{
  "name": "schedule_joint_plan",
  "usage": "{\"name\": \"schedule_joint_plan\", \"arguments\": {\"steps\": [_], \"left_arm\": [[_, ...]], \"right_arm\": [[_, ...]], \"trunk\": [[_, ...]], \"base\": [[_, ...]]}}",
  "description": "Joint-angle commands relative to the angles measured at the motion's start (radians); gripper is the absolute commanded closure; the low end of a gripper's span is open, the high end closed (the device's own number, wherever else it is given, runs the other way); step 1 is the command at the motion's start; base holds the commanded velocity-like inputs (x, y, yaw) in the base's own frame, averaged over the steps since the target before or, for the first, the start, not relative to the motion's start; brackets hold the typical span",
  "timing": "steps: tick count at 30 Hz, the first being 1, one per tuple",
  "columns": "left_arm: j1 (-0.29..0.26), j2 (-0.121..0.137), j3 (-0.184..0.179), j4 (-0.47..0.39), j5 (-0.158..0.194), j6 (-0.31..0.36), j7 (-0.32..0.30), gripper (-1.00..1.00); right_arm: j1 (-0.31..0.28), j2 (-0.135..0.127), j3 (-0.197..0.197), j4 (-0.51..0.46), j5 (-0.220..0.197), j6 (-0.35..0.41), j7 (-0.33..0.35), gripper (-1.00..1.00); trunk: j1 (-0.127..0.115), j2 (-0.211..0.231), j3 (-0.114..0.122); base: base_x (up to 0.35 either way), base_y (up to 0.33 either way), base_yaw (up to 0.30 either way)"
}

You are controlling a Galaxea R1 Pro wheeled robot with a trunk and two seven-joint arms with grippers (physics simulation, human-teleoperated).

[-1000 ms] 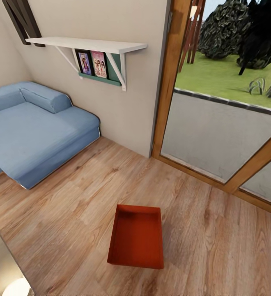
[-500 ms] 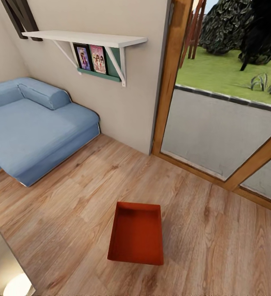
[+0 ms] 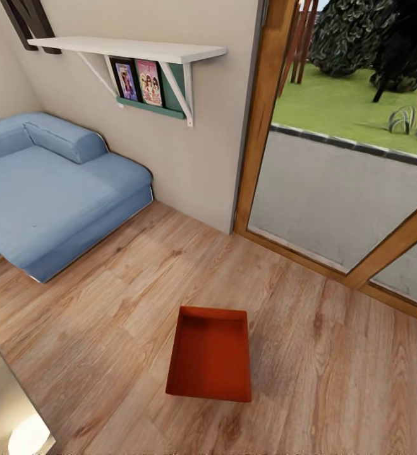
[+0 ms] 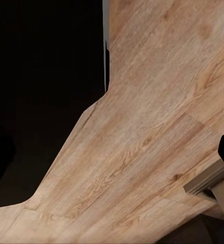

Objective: Move the two storage containers from the living room to the garage. In the garage, place one container on the floor and stack the other container on top of it (either order is fine).

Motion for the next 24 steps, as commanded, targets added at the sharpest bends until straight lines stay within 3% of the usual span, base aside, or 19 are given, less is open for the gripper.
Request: {"name": "schedule_joint_plan", "arguments": {"steps": [1, 24], "left_arm": [[0.0, 0.0, 0.0, 0.001, 0.005, -0.003, 0.001, -1.0], [0.0, 0.0, 0.0, 0.001, 0.005, -0.003, 0.001, -1.0]], "right_arm": [[-0.001, 0.0, 0.008, 0.003, -0.008, -0.005, -0.001, -1.0], [-0.001, 0.0, 0.009, 0.003, -0.008, -0.005, -0.001, -1.0]], "trunk": [[0.0, 0.0, -0.002], [0.0, 0.0, -0.039]], "base": [[0.0, 0.0, 0.0], [0.0, 0.0, 0.0]]}}
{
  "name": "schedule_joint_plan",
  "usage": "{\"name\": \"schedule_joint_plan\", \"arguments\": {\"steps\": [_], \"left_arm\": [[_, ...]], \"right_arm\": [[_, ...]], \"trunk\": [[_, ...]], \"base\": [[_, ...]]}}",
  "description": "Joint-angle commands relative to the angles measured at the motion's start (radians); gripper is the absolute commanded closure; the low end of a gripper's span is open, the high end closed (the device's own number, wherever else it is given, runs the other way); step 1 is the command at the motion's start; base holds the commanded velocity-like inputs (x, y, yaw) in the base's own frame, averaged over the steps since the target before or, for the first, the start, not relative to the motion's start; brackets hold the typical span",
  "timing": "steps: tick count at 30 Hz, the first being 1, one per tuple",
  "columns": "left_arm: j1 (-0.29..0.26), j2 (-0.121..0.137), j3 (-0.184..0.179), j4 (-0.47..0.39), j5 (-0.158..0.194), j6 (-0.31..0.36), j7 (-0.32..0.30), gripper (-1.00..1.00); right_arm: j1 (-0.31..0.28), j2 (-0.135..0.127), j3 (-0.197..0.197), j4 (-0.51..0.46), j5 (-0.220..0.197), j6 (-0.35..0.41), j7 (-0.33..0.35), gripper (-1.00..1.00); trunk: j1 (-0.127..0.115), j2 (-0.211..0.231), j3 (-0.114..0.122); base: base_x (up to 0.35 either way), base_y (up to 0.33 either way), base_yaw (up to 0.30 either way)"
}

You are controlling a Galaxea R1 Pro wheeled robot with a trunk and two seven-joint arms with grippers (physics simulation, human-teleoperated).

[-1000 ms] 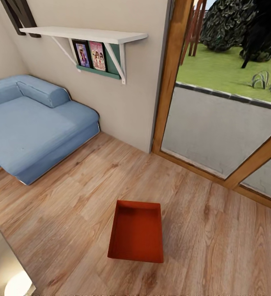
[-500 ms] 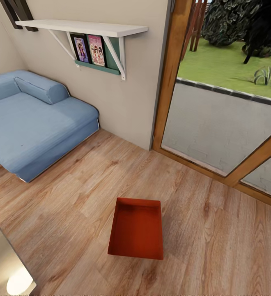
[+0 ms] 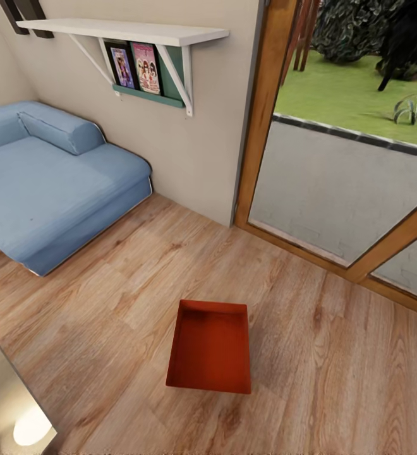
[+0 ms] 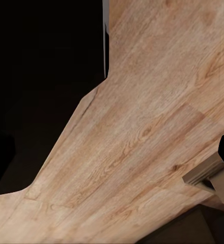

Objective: Move the two storage containers from the living room to the garage. In the garage, place one container on the floor and stack the other container on top of it (either order is fine).

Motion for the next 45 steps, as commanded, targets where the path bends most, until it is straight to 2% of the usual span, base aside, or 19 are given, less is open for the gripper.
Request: {"name": "schedule_joint_plan", "arguments": {"steps": [1, 45], "left_arm": [[0.0, 0.0, 0.0, 0.001, 0.005, -0.003, 0.001, -1.0], [0.0, 0.0, 0.0, 0.001, 0.005, -0.003, 0.001, -1.0]], "right_arm": [[-0.001, 0.0, 0.008, 0.003, -0.007, -0.005, -0.001, -1.0], [-0.001, 0.001, 0.009, 0.003, -0.007, -0.007, -0.001, -1.0]], "trunk": [[0.0, 0.0, -0.002], [0.0, 0.0, -0.073]], "base": [[0.0, 0.0, 0.0], [0.0, 0.0, 0.0]]}}
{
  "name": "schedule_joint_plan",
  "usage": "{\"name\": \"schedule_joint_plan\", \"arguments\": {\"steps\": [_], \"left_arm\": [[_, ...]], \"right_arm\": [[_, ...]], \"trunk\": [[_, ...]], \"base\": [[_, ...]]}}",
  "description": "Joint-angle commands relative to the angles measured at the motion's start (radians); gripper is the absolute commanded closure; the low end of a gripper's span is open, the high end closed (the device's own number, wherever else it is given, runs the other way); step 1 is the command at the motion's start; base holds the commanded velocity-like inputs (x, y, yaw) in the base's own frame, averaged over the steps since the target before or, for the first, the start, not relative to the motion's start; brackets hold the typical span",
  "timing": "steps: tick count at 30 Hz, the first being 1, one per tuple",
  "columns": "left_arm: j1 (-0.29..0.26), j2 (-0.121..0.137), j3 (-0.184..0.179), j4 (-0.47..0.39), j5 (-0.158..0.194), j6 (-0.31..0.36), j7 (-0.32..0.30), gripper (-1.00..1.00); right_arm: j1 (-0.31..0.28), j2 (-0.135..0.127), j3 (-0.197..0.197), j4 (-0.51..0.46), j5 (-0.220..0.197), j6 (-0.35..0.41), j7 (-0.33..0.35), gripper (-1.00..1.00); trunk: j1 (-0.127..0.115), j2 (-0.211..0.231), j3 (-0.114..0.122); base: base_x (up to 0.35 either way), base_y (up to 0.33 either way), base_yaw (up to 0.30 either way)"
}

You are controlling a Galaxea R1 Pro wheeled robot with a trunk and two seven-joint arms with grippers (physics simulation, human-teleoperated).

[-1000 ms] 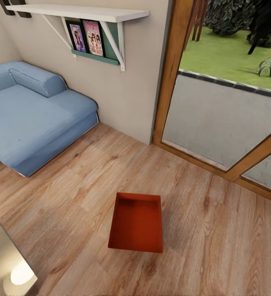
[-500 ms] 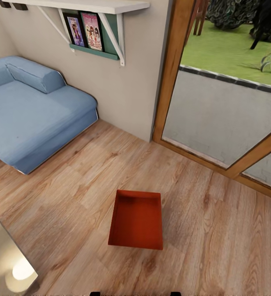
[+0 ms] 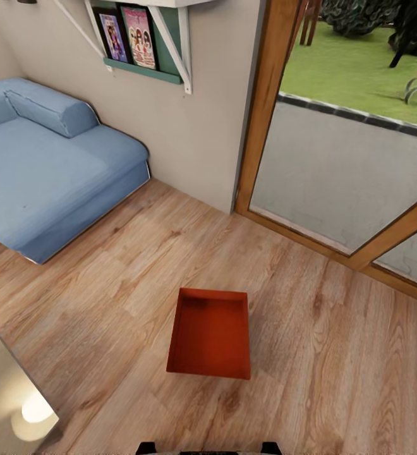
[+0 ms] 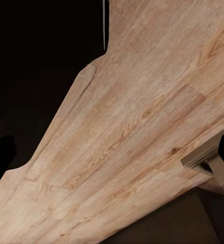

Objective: Move the two storage containers from the living room to the garage. In the garage, place one container on the floor and stack the other container on top of it (either order is fine).

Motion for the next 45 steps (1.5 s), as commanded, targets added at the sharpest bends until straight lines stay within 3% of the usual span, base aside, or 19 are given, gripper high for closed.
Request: {"name": "schedule_joint_plan", "arguments": {"steps": [1, 14, 45], "left_arm": [[0.0, 0.0, 0.0, 0.001, 0.005, -0.003, 0.001, -1.0], [0.0, 0.0, 0.0, 0.001, 0.005, -0.003, 0.001, -1.0], [0.0, 0.001, -0.005, 0.002, -0.003, -0.004, -0.001, -1.0]], "right_arm": [[-0.001, 0.0, 0.009, 0.003, -0.007, -0.005, -0.001, -1.0], [-0.001, 0.0, 0.006, 0.003, -0.007, -0.009, -0.001, -1.0], [-0.001, 0.002, 0.003, 0.003, -0.007, -0.011, -0.001, -1.0]], "trunk": [[0.0, 0.0, -0.002], [0.0, 0.0, -0.021], [0.0, 0.0, -0.023]], "base": [[0.0, 0.0, 0.0], [0.0, 0.0, 0.0], [0.027, 0.0, 0.0]]}}
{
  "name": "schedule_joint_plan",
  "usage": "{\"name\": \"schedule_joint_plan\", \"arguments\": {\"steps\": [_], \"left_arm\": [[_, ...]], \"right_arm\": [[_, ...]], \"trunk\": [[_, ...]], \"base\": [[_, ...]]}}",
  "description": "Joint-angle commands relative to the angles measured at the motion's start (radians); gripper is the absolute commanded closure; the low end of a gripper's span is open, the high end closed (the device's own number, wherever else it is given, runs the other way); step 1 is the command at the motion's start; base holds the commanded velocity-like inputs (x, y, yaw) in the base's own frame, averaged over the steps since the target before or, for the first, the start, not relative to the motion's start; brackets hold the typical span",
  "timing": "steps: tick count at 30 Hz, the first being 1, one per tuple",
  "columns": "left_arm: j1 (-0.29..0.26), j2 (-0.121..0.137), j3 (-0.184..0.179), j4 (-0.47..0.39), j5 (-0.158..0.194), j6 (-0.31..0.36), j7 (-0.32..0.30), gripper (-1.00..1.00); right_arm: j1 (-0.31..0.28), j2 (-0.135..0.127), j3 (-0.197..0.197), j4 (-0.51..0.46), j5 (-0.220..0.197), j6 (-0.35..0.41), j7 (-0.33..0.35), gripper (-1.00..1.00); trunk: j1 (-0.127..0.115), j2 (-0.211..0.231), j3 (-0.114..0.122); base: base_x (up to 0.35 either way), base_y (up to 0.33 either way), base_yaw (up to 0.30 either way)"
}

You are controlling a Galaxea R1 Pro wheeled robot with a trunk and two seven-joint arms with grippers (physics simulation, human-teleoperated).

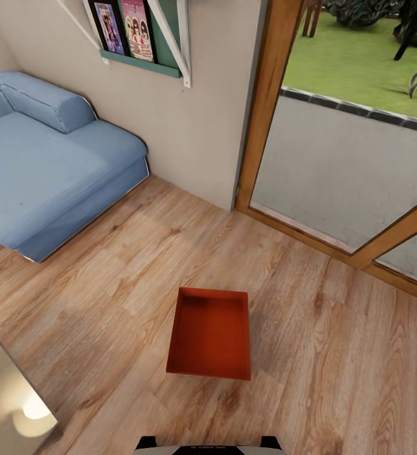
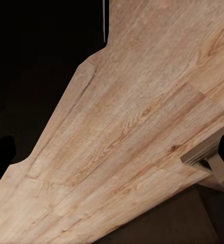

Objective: Move the two storage containers from the living room to the garage. In the garage, place one container on the floor and stack the other container on top of it (either order is fine).

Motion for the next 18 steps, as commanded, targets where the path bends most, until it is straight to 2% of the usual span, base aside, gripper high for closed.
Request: {"name": "schedule_joint_plan", "arguments": {"steps": [1, 18], "left_arm": [[0.0, 0.0, -0.001, 0.001, 0.006, -0.003, 0.001, -1.0], [0.0, 0.0, -0.001, 0.001, 0.007, -0.004, 0.001, -1.0]], "right_arm": [[-0.001, 0.0, 0.008, 0.003, -0.007, -0.005, -0.001, -1.0], [-0.001, 0.002, 0.005, 0.003, -0.014, -0.007, -0.002, -1.0]], "trunk": [[0.0, 0.0, 0.0], [0.0, 0.0, 0.0]], "base": [[0.01, 0.0, 0.0], [0.001, 0.0, 0.0]]}}
